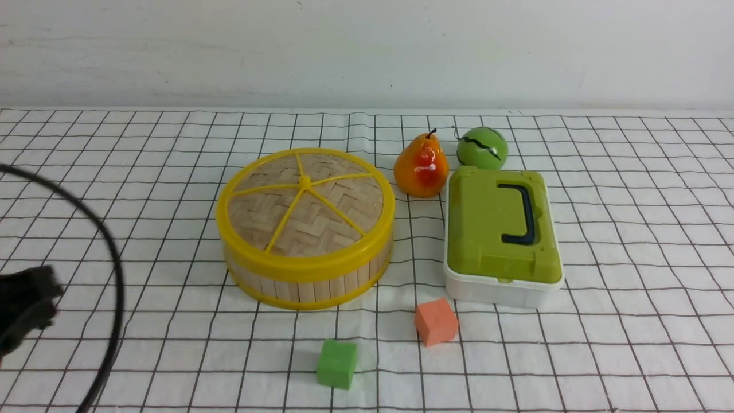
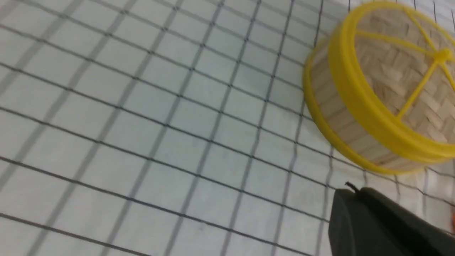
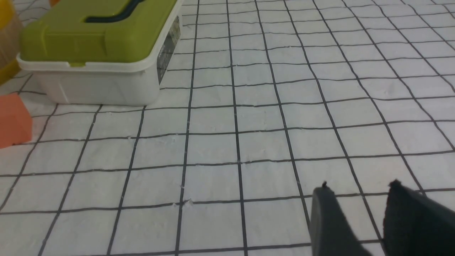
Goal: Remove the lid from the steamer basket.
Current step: Use the left arm to lift the lid of the steamer
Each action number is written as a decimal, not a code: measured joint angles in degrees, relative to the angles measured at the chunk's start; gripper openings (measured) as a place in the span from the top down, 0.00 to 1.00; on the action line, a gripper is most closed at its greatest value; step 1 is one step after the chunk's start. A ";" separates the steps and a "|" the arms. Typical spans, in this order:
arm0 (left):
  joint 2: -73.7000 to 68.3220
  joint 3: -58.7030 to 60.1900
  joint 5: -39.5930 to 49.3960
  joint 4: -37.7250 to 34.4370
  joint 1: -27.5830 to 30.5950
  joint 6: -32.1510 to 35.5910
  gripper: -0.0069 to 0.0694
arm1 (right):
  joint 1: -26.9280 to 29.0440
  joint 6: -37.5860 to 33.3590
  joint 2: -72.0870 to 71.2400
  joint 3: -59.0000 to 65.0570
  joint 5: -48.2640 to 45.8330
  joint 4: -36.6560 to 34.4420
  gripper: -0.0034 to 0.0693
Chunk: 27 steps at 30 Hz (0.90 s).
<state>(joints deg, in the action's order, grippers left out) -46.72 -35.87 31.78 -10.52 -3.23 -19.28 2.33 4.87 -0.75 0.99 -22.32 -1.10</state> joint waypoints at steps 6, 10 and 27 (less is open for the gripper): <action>-19.93 -14.92 8.01 -31.65 -6.84 34.46 0.93 | 0.00 0.00 0.00 0.00 0.00 0.00 0.62; -30.35 -26.42 12.77 -31.27 -10.48 38.07 0.93 | 0.00 0.00 0.00 0.00 0.00 0.00 0.62; -67.15 -69.44 18.75 10.52 -16.71 17.09 0.79 | 0.00 0.00 0.00 0.00 0.00 0.00 0.62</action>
<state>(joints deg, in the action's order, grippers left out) -113.88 -105.32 50.53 0.00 -19.95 -2.19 2.33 4.87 -0.75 0.99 -22.32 -1.10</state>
